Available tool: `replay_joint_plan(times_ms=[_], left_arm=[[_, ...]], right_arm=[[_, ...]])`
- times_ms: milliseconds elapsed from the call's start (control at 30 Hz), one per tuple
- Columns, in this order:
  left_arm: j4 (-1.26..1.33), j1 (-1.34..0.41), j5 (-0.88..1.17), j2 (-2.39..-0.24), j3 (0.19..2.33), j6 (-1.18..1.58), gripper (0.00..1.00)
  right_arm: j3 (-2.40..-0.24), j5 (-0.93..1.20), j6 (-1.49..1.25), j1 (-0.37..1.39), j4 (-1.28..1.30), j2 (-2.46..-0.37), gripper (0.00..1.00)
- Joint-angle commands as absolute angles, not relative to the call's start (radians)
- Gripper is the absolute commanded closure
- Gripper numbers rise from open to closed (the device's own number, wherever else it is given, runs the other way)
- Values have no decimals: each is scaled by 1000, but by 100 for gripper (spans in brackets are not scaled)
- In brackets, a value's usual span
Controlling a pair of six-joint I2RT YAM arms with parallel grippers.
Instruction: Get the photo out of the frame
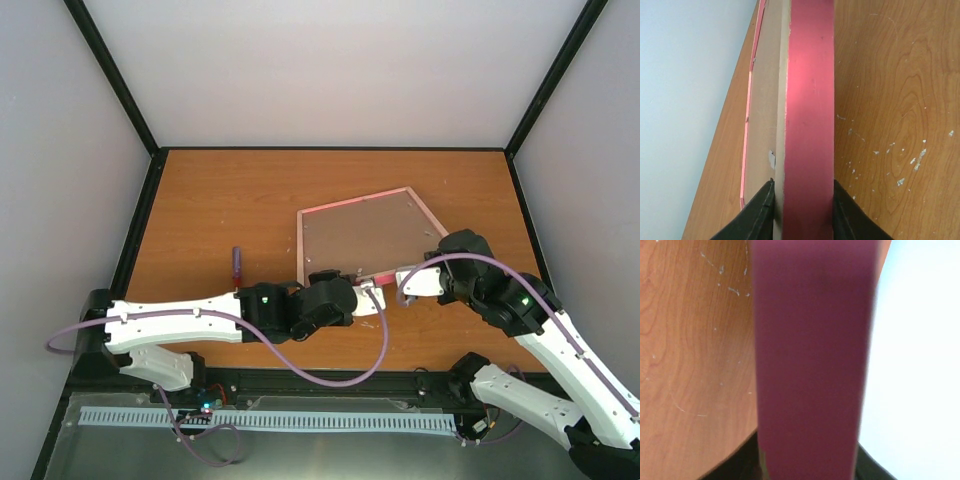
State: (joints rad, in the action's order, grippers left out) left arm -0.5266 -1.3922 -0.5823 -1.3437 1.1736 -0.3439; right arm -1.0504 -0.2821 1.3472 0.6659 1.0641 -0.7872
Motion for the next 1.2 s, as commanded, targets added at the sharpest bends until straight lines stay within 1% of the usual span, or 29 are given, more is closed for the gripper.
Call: replay_joint_plan(times_ms=[0, 33, 100, 167, 200, 233, 300, 367, 433, 600, 700, 833, 933, 1067, 1167], left_arm=[[-361, -1391, -532, -1281, 1202, -286, 87], [-359, -1391, -537, -1275, 1199, -283, 81], [-343, -1391, -554, -1255, 1181, -268, 63], [-321, -1391, -558, -1216, 1143, -257, 47], [-306, -1391, -560, -1192, 1118, -248, 41], [-290, -1391, -559, -1161, 1084, -240, 36], [-254, -1391, -545, -1090, 994, -230, 31], [-215, -1392, -513, -1013, 914, -227, 23], [-175, -1391, -469, -935, 831, -235, 19], [-17, -1392, -324, -721, 637, -346, 20], [39, -1392, -296, -620, 541, -399, 20], [44, -1392, -326, -616, 510, -421, 21], [38, -1391, -314, -642, 517, -421, 26], [38, -1391, -296, -645, 505, -419, 40], [40, -1392, -294, -627, 499, -409, 45]], right_arm=[[-1057, -275, 1326, 673, 1055, -786, 78], [-1066, -270, 1313, 673, 1061, -789, 82], [-1102, -252, 1287, 673, 1079, -798, 89], [-1148, -232, 1269, 673, 1109, -803, 94], [-1167, -226, 1268, 673, 1128, -803, 96], [-1184, -222, 1269, 673, 1145, -800, 97], [-1206, -221, 1289, 673, 1172, -783, 97], [-1216, -217, 1306, 671, 1188, -754, 97], [-1224, -210, 1315, 672, 1210, -723, 97], [-1246, -182, 1292, 672, 1260, -685, 97], [-1265, -153, 1273, 672, 1277, -670, 97], [-1286, -124, 1254, 672, 1289, -655, 97], [-1293, -100, 1238, 673, 1292, -647, 97], [-1302, -66, 1223, 673, 1286, -640, 97], [-1309, -44, 1213, 674, 1284, -639, 97]])
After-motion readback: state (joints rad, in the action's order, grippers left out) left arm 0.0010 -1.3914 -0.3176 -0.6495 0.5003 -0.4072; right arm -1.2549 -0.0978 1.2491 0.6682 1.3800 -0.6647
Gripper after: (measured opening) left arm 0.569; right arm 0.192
